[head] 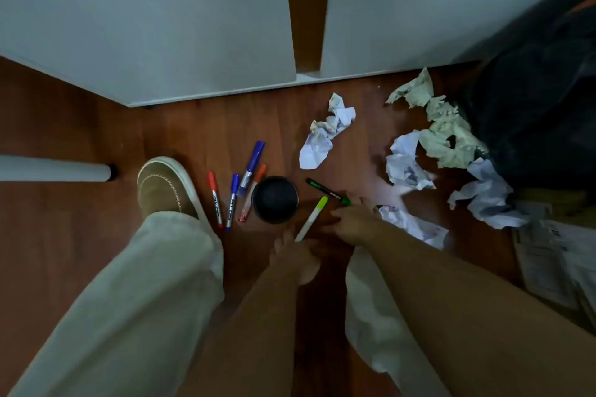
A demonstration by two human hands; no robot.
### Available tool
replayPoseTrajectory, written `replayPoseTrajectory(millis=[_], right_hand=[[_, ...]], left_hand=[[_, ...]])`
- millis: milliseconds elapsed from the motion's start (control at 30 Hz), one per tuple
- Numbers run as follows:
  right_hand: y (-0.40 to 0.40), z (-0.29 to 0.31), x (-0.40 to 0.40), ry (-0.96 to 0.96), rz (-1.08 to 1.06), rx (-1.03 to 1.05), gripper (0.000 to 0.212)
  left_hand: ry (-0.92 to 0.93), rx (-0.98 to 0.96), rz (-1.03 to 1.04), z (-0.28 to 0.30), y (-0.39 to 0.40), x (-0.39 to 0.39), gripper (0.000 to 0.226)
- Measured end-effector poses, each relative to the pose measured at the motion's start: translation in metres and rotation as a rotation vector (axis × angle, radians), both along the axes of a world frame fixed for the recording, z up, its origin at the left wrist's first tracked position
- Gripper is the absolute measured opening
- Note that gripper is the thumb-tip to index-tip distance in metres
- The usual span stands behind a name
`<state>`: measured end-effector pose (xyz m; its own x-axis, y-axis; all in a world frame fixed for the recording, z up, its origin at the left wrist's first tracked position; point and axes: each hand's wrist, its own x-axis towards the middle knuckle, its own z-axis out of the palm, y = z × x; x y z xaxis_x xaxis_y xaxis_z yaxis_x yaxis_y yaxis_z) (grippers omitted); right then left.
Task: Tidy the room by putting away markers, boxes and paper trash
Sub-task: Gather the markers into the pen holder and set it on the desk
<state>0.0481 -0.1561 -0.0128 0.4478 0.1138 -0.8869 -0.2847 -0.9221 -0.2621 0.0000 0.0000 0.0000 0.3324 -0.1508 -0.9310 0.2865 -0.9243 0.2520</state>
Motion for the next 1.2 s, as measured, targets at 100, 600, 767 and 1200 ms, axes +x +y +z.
replayPoseTrajectory(millis=[100,600,767,1200], right_hand=[[-0.001,-0.011,-0.003,0.007,-0.053,-0.022,0.050],[-0.008,0.006,-0.002,-0.344,-0.195,0.054,0.026],[-0.013,0.003,-0.001,-0.395,-0.432,0.010,0.022],[-0.012,-0.003,-0.011,-0.333,-0.546,0.029,0.024]], left_hand=[[0.008,0.083,-0.005,-0.005,-0.005,0.000,0.049],[-0.040,0.095,0.045,0.008,0.007,-0.020,0.050],[-0.387,-0.049,-0.265,0.002,-0.005,0.000,0.057],[-0.558,0.145,-0.223,-0.016,-0.058,0.048,0.046]])
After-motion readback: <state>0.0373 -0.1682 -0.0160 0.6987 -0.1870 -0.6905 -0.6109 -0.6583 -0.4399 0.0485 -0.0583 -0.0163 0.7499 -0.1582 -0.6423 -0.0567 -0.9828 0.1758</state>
